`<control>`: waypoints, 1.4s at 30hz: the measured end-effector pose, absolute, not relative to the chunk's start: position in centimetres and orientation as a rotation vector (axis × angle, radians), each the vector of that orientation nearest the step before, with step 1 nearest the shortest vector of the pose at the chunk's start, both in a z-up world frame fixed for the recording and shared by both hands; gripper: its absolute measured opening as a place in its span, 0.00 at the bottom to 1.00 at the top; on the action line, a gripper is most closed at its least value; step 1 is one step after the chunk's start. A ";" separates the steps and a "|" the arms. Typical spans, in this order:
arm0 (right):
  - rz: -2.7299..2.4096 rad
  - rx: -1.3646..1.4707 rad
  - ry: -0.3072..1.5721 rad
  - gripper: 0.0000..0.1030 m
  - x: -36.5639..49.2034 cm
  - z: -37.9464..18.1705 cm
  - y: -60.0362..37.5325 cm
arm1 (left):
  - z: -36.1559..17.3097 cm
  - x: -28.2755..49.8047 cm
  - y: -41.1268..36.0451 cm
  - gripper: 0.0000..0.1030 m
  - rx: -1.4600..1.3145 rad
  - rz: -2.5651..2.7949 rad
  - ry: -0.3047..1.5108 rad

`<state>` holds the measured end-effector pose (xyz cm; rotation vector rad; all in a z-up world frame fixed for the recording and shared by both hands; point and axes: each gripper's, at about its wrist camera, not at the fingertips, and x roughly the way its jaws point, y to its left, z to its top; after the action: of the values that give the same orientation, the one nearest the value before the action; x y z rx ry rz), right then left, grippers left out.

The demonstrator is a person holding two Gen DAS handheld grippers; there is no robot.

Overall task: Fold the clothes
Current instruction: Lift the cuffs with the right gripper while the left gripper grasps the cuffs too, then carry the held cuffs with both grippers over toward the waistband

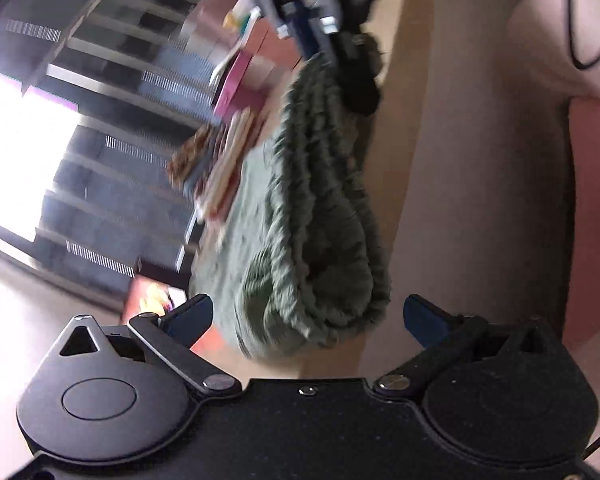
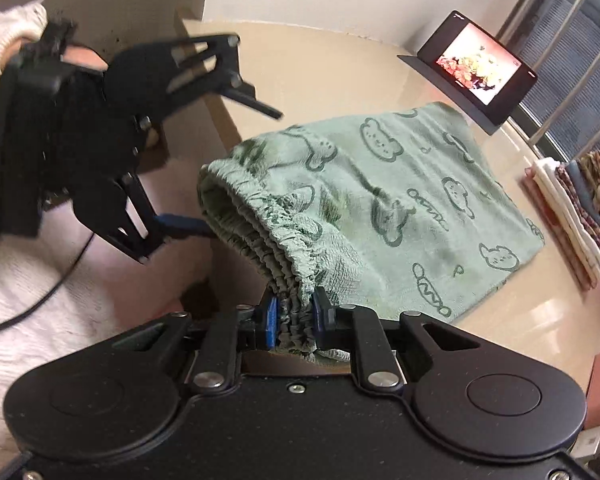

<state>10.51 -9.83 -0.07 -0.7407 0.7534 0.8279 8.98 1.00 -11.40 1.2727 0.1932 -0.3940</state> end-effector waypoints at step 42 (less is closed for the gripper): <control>0.689 -1.039 0.245 0.23 8.8 -9.2 -11.5 | -6.5 9.9 -0.6 0.34 0.991 -0.529 0.461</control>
<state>8.83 -11.50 -9.17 -1.0392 0.2447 0.6886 9.91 -0.63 -6.47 0.9910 0.4614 -0.5289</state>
